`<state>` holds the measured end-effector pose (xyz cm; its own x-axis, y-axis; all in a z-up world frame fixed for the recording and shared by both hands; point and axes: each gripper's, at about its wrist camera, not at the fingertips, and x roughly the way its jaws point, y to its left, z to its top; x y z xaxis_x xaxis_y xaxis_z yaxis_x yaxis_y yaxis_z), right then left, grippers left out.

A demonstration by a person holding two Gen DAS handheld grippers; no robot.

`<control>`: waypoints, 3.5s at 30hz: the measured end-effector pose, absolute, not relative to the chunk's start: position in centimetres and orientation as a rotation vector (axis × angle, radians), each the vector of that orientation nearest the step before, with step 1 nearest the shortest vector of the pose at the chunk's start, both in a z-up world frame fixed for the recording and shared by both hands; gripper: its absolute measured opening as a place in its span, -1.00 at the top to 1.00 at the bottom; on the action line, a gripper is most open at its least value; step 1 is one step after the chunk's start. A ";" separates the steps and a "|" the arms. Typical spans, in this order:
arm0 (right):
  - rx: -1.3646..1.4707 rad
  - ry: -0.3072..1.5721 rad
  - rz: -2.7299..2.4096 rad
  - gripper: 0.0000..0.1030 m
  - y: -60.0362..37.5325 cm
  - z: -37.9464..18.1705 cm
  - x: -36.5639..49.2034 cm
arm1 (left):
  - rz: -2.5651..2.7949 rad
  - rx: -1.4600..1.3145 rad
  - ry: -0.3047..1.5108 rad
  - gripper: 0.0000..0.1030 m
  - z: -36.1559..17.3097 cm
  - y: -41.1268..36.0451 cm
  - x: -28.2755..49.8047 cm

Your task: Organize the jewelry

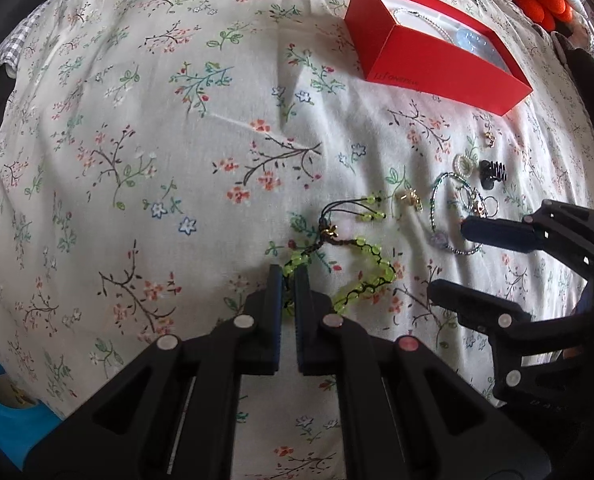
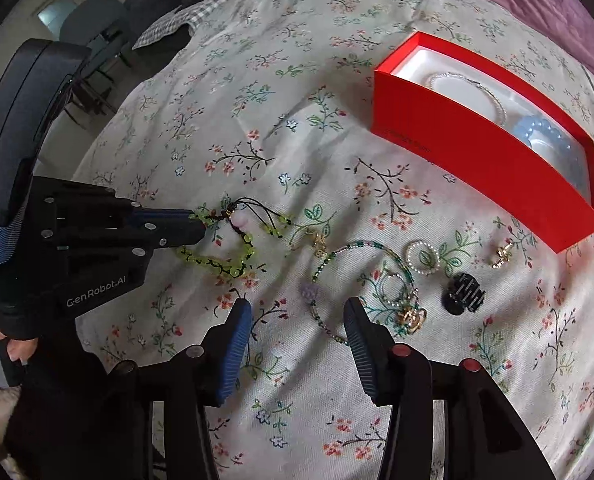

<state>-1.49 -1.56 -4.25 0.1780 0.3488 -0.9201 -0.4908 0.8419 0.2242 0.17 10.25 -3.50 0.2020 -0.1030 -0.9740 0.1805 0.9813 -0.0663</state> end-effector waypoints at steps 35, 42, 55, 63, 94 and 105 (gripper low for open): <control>-0.117 1.125 0.574 0.89 -2.9 -1.3 -2.3 | -0.215 0.043 1.256 0.88 -1.0 10.3 -2.5; -0.002 1.091 0.554 0.89 -5.0 1.4 -1.1 | -0.227 0.022 1.198 0.88 1.2 9.6 -1.4; 0.110 1.004 0.463 0.89 -9.4 5.2 1.9 | -0.234 -0.033 1.059 0.88 5.1 7.8 2.7; 0.146 0.972 0.393 0.89 -11.8 5.9 4.1 | -0.280 -0.107 0.996 0.88 6.8 4.7 5.3; 0.201 0.936 0.278 0.89 -16.3 5.1 8.1 | -0.265 -0.084 1.016 0.88 0.7 -0.5 11.4; 0.271 1.002 0.352 0.89 -14.2 1.7 10.3 | -0.234 -0.030 1.009 0.88 -0.3 -0.6 11.8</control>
<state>10.29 -14.22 1.65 0.4898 0.4088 -0.7700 -0.1630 0.9106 0.3798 11.76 -0.57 -0.34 0.5100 -0.2079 -0.8347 0.1802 0.9746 -0.1327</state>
